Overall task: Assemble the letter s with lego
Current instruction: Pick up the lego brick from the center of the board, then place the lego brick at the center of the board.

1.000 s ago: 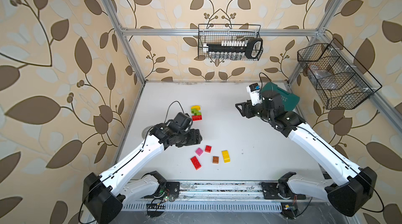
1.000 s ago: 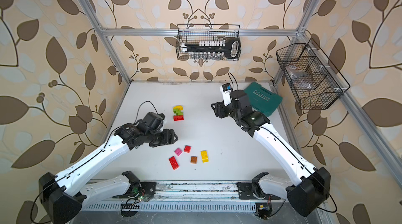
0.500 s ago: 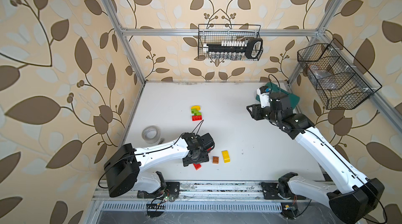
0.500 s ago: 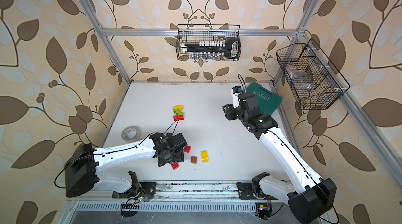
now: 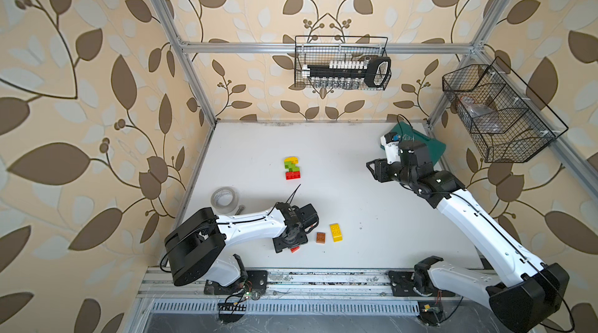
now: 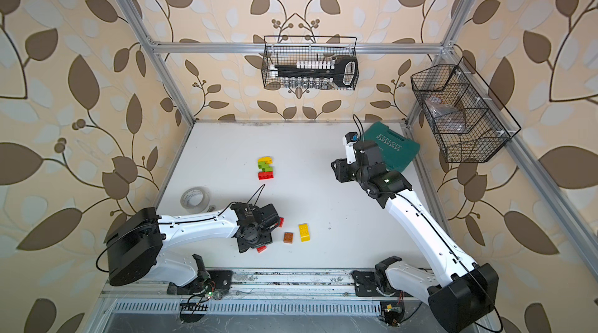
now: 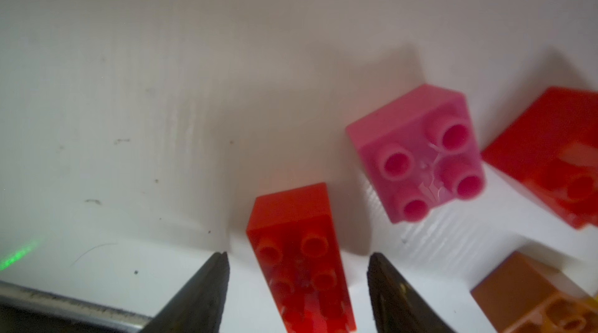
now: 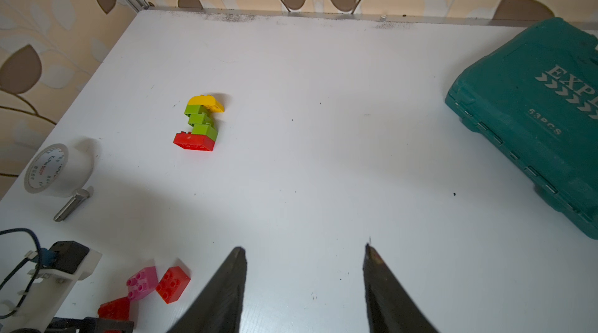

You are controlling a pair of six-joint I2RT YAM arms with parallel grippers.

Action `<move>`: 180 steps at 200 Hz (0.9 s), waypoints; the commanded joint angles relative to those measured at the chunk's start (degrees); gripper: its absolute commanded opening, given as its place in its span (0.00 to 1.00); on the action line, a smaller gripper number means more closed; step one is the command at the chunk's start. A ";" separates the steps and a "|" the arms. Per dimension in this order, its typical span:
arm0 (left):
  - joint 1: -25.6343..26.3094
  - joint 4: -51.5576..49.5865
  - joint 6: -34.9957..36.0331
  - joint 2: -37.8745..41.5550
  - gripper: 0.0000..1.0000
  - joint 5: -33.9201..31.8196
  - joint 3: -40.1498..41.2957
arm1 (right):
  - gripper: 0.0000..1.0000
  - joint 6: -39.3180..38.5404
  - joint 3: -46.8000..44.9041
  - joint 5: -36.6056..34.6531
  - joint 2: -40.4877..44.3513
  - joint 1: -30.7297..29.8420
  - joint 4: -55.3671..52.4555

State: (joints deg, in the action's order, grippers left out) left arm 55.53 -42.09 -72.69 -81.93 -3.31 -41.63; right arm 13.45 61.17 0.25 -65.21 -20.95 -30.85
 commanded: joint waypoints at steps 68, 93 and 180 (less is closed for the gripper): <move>0.72 -15.69 8.92 7.26 0.33 -6.63 -14.75 | 0.36 -0.82 0.19 0.50 1.66 0.47 -1.40; 0.23 -18.37 24.69 5.40 0.26 -9.16 -27.03 | 0.32 -0.36 -0.46 0.36 3.88 0.56 -0.64; -5.61 -11.20 88.34 -21.92 0.00 -1.02 -53.83 | 0.26 -0.97 -3.77 2.92 9.67 0.82 1.53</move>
State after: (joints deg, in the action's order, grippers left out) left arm 52.80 -54.81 -6.92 -101.65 -7.77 -92.68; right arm 12.97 59.79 1.08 -56.71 -20.45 -30.83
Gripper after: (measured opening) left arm 0.330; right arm 0.267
